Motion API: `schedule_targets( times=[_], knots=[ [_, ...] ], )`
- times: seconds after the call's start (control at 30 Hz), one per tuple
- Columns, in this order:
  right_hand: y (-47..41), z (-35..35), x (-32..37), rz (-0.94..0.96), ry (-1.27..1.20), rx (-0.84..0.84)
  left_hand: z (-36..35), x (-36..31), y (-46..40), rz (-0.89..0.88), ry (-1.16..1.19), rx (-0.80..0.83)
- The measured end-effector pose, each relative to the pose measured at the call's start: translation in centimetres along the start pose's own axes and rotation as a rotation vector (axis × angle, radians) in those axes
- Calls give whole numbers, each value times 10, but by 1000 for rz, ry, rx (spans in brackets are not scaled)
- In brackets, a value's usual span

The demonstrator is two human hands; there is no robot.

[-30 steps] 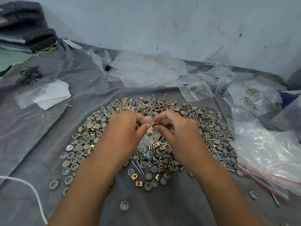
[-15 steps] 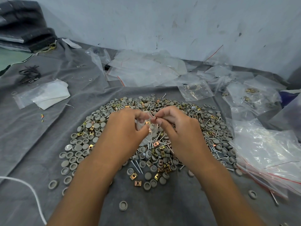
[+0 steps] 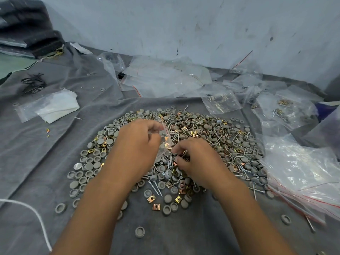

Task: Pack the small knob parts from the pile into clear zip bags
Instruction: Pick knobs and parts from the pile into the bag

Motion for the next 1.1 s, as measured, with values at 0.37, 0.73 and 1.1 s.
schedule_targets(
  times=[0.37,0.73,1.1],
  knots=[
    [11,5,2,22,113,91,2,1,-1,-7,-39,-30],
    [14,4,-1,-56,120,-40,-1,1,-1,-18,-45,-23],
    [7,21,-25,-193,-310,-57,-3,1,-1,-15,-22,-12]
  ],
)
Point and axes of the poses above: each hand's wrist, its own y-axis away from the middle knuckle, its own z-axis out of the back of the hand, x = y × z, the point moved 4 cm from there along -y, towards the middle knuckle, and after that the axes turned 8 degrees about -x, right-handed, at the moved point
